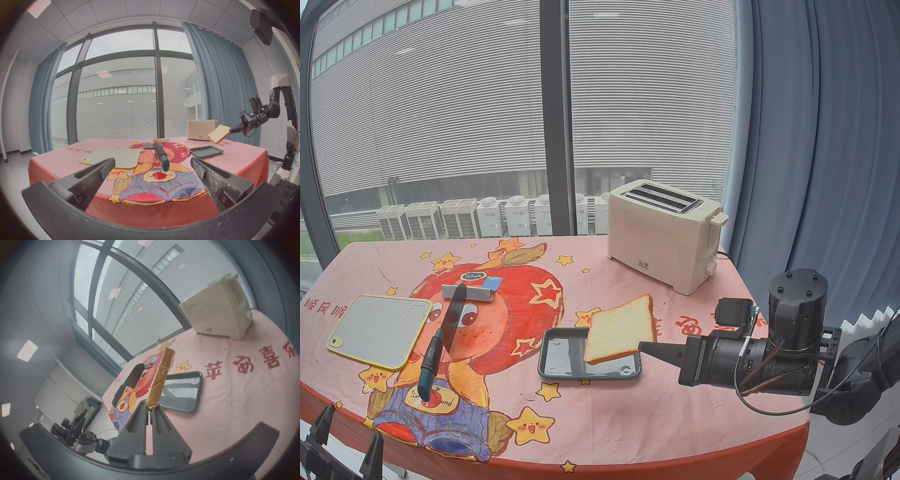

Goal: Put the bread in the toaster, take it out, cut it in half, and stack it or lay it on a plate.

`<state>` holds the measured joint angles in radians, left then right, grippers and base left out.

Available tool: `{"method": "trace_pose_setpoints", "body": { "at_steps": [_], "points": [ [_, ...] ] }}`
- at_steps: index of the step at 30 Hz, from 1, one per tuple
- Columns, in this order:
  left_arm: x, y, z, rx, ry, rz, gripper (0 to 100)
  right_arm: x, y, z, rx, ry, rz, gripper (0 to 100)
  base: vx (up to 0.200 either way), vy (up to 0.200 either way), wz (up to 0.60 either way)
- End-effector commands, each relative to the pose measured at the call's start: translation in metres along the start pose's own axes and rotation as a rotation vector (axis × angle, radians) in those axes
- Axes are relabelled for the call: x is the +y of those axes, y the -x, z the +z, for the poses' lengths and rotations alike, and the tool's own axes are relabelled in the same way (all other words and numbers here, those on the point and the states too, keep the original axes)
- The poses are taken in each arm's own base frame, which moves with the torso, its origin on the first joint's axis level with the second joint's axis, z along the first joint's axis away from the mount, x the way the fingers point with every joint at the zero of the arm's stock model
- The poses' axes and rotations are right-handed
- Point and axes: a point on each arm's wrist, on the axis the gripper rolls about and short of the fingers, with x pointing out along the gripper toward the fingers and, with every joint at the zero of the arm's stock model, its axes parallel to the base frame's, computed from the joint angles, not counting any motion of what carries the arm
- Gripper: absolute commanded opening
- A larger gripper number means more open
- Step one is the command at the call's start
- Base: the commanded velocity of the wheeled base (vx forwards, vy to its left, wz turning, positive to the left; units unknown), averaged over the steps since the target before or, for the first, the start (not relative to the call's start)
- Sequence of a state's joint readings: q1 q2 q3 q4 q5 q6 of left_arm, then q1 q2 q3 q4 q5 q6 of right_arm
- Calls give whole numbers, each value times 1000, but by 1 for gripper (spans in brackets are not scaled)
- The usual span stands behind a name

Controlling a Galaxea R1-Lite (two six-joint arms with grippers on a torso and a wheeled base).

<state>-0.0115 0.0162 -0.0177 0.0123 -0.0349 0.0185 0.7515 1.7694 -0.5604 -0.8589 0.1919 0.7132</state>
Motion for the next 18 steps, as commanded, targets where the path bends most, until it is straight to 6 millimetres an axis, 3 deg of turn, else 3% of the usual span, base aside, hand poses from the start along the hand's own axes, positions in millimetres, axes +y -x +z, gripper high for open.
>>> {"method": "trace_pose_setpoints", "body": {
  "at_steps": [1, 18],
  "points": [
    [0, -1, -4, 9, 0, -1, 100, 3, 10, 0, -28, 61, -11, 0, 0, 0, 0],
    [0, -1, -4, 9, 0, -1, 100, -10, 20, -1, -114, 303, -23, 0, 0, 0, 0]
  ]
}}
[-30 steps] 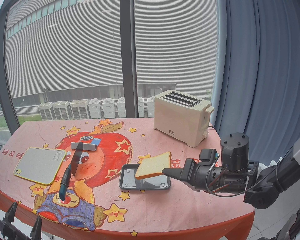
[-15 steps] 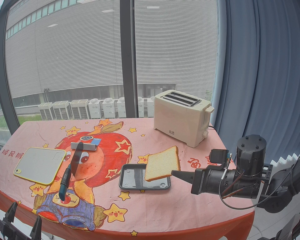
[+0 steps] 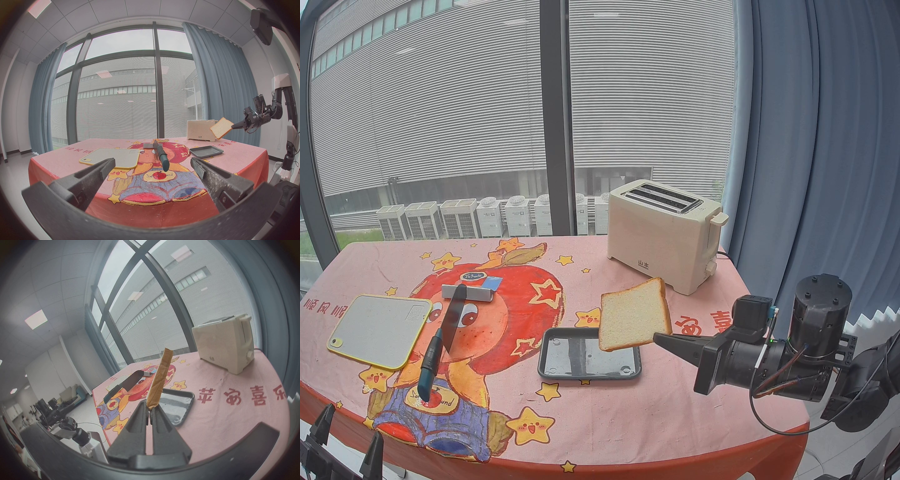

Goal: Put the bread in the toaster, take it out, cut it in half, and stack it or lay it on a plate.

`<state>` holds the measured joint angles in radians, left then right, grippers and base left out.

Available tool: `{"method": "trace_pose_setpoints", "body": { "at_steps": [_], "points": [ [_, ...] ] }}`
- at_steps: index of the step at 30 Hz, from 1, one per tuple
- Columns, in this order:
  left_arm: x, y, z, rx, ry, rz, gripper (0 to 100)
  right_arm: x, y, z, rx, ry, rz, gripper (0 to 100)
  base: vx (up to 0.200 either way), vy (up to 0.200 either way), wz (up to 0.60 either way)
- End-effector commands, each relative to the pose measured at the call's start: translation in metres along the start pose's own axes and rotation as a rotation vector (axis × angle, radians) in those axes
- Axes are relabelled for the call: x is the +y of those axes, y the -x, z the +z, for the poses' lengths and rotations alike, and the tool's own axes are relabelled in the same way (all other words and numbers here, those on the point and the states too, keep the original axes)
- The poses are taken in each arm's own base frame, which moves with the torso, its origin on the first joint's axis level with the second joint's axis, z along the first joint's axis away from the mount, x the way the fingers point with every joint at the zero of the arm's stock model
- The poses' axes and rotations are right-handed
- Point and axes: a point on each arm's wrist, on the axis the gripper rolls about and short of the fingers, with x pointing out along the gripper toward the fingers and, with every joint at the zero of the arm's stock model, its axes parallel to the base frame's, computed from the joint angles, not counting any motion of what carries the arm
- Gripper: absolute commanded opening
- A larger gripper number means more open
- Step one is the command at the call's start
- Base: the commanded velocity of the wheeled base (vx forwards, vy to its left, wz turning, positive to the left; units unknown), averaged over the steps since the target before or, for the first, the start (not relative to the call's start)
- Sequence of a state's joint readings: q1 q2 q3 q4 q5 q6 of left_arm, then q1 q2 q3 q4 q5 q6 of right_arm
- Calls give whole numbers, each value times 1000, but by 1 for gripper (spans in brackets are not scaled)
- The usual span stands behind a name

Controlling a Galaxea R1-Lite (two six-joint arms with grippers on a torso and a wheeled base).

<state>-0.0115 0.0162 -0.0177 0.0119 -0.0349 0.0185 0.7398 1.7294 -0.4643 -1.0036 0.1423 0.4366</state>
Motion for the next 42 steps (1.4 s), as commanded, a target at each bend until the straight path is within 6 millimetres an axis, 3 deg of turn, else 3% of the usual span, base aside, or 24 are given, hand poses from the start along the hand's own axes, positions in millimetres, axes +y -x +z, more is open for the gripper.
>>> {"method": "trace_pose_setpoints", "body": {
  "at_steps": [1, 7, 20, 42],
  "points": [
    [0, -1, -4, 9, 0, -1, 100, -9, 2, -1, -13, 23, -24, 0, 0, 0, 0],
    [0, -1, -4, 9, 0, -1, 100, -17, 7, 3, -37, 48, -49, 0, 0, 0, 0],
    [0, -1, -4, 9, 0, -1, 100, -69, 25, 15, -59, 225, -236, 0, 0, 0, 0],
    [0, -1, -4, 9, 0, -1, 100, -102, 49, 50, -241, 377, -145, 0, 0, 0, 0]
  ]
}}
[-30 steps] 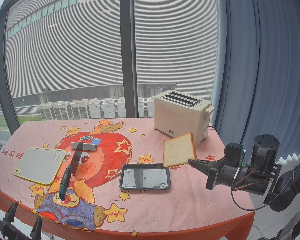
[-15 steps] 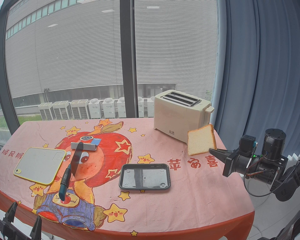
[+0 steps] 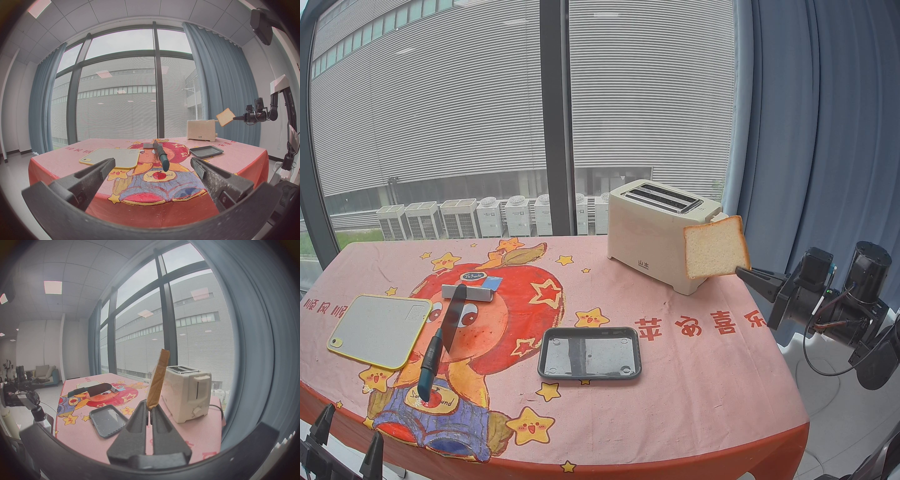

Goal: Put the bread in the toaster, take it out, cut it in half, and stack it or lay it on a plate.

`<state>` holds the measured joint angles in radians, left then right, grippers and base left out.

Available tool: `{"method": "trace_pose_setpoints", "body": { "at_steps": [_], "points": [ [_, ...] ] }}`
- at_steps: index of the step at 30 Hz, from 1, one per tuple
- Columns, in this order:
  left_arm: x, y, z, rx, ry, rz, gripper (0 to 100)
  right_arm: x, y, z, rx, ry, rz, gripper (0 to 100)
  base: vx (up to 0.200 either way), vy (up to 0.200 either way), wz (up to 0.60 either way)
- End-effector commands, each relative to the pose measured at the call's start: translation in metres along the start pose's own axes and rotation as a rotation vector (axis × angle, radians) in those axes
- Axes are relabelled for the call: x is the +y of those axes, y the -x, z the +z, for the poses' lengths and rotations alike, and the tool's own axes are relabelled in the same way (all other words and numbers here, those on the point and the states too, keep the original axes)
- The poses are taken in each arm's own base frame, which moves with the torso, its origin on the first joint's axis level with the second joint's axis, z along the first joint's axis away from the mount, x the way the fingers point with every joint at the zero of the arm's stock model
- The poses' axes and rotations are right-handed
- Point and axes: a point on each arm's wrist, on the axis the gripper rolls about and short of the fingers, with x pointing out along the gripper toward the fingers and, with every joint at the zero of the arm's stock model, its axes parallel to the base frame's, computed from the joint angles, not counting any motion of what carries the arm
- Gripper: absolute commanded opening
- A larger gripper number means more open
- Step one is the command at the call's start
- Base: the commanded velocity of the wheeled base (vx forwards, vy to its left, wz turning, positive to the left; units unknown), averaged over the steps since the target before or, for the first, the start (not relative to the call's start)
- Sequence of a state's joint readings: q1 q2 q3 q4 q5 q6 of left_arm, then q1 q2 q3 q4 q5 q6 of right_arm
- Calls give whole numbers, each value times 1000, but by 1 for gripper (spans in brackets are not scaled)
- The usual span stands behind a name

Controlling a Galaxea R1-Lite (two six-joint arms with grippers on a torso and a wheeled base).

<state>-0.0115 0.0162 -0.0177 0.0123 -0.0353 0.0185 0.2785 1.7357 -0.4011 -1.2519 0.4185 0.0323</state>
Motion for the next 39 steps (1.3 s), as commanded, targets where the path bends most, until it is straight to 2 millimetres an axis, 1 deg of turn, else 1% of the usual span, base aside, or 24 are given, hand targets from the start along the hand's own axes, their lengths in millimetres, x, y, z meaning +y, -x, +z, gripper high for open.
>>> {"method": "trace_pose_setpoints", "body": {
  "at_steps": [1, 11, 15, 21, 26, 32, 39],
  "points": [
    [0, -1, -4, 8, 0, -1, 100, -8, 0, 2, -14, 4, -18, 0, 0, 0, 0],
    [0, -1, -4, 9, 0, -1, 100, -22, -2, 15, -60, 43, -45, 0, 0, 0, 0],
    [0, -1, -4, 8, 0, -1, 100, -24, -8, 24, -86, 59, -29, 0, 0, 0, 0],
    [0, -1, -4, 9, 0, -1, 100, -40, -27, 35, -131, 82, -38, 0, 0, 0, 0],
    [0, -1, -4, 9, 0, -1, 100, -49, -43, 40, -156, 95, -39, 0, 0, 0, 0],
    [0, -1, -4, 9, 0, -1, 100, -56, -57, 51, -142, 90, -39, 0, 0, 0, 0],
    [0, -1, -4, 9, 0, -1, 100, -70, -77, 56, -142, 122, -46, 0, 0, 0, 0]
  ]
}}
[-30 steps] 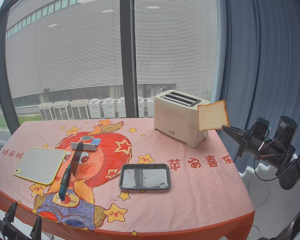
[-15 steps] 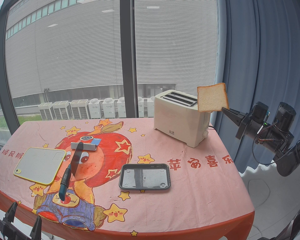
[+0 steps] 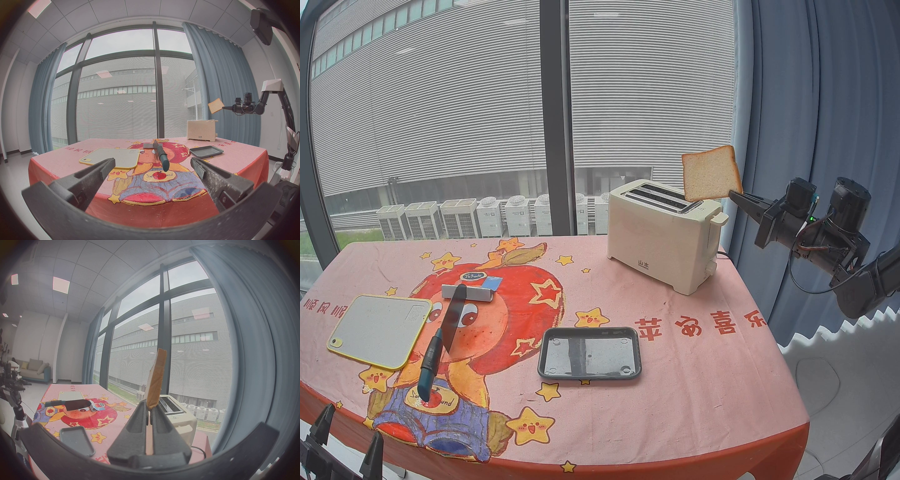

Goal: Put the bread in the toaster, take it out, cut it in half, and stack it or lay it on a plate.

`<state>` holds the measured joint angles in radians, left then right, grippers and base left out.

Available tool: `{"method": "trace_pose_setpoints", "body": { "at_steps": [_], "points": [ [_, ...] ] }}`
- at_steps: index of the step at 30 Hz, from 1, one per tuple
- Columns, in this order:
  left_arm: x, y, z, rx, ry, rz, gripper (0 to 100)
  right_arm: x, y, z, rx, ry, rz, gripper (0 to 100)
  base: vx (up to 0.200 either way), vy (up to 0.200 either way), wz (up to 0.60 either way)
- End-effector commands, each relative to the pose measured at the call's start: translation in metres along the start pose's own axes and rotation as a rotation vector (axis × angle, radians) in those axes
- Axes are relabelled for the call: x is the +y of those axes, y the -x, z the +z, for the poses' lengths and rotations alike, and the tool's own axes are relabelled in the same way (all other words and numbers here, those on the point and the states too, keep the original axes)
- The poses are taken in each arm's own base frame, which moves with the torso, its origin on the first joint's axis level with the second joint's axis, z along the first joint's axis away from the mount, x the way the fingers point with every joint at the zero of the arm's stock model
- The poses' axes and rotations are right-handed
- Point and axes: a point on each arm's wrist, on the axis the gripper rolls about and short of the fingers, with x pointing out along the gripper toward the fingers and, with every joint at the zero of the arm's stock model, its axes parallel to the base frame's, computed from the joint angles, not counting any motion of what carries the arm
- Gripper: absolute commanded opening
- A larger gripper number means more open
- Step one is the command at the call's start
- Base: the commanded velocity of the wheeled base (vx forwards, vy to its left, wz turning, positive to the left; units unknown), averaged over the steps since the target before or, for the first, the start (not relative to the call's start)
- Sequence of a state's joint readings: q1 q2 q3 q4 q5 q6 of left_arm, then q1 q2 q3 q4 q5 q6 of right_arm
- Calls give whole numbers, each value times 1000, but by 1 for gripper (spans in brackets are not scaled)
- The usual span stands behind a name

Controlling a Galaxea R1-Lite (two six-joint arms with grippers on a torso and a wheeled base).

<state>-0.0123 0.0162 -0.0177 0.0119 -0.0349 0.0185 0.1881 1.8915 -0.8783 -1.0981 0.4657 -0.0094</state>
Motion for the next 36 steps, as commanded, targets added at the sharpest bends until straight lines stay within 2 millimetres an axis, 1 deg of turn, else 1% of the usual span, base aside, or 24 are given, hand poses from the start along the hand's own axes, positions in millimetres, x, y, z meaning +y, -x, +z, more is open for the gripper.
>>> {"method": "trace_pose_setpoints", "body": {
  "at_steps": [1, 7, 9, 11, 13, 22, 26, 29, 31, 36],
  "points": [
    [0, -1, -4, 10, 0, 0, 100, -11, -18, -6, 18, 12, -3, 0, 0, 0, 0],
    [0, -1, -4, 10, 0, 0, 100, -28, -34, -6, 25, 42, -18, 0, 0, 0, 0],
    [0, -1, -4, 10, 0, 0, 100, -30, -35, -6, 27, 44, -15, 0, 0, 0, 0],
    [0, -1, -4, 10, 0, 0, 100, -37, -40, -9, 30, 68, 0, 0, 0, 0, 0],
    [0, -1, -4, 10, 0, 0, 100, -41, -43, -9, 25, 81, 0, 0, 0, 0, 0],
    [0, -1, -4, 10, 0, 0, 100, -45, -59, -7, -7, 109, 15, 0, 0, 0, 0],
    [0, -1, -4, 10, 0, 0, 100, -46, -61, -6, 21, 109, 17, 0, 0, 0, 0],
    [0, -1, -4, 10, 0, 0, 100, -49, -67, 4, 26, 128, 17, 0, 0, 0, 0],
    [0, -1, -4, 10, 0, 0, 100, -50, -69, 6, 34, 126, 18, 0, 0, 0, 0],
    [0, -1, -4, 10, 0, 0, 100, -50, -75, 3, 63, 133, 36, 0, 0, 0, 0]
  ]
}}
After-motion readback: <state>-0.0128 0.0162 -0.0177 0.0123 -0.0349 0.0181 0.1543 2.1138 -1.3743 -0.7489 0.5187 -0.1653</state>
